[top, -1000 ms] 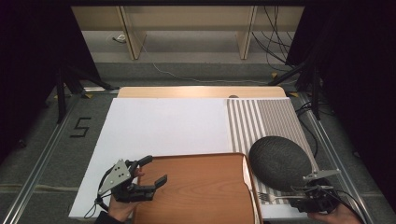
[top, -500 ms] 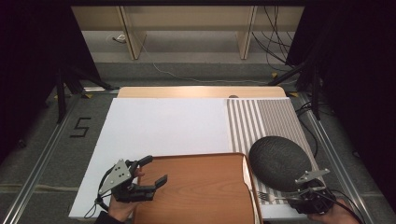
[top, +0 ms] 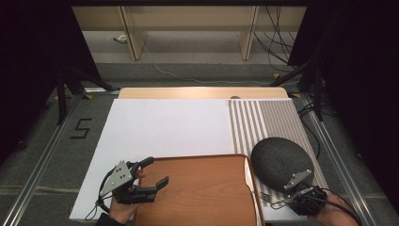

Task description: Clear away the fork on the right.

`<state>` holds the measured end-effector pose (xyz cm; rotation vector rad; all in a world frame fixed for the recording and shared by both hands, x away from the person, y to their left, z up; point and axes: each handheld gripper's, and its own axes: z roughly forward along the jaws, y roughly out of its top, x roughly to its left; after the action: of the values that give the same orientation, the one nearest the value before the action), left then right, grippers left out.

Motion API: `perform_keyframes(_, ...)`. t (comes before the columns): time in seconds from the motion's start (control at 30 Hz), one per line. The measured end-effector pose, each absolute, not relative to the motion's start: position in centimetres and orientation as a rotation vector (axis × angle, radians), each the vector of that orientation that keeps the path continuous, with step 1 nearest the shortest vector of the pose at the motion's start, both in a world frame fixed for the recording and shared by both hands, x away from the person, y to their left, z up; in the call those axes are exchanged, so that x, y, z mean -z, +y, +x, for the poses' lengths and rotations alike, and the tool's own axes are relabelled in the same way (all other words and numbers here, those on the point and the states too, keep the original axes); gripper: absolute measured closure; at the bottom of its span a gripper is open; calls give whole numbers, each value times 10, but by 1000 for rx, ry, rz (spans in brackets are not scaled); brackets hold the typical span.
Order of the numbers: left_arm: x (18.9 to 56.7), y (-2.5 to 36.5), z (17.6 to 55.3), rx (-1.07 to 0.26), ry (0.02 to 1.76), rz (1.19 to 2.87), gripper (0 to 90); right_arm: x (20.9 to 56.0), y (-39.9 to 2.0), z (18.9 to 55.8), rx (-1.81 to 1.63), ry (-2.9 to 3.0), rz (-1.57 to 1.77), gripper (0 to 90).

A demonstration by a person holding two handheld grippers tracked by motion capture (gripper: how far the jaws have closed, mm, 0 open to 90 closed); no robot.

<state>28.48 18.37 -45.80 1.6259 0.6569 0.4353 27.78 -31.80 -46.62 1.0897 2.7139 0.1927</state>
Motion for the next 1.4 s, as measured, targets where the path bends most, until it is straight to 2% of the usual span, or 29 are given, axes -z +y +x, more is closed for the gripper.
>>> perform_keyframes(0.9,458,184,284,-439,652,1626,168,465,-303,285,-39,2860,840,815)
perform_keyframes(1.4,457,184,284,-440,650,1627,167,464,-300,285,1,2886,754,846)
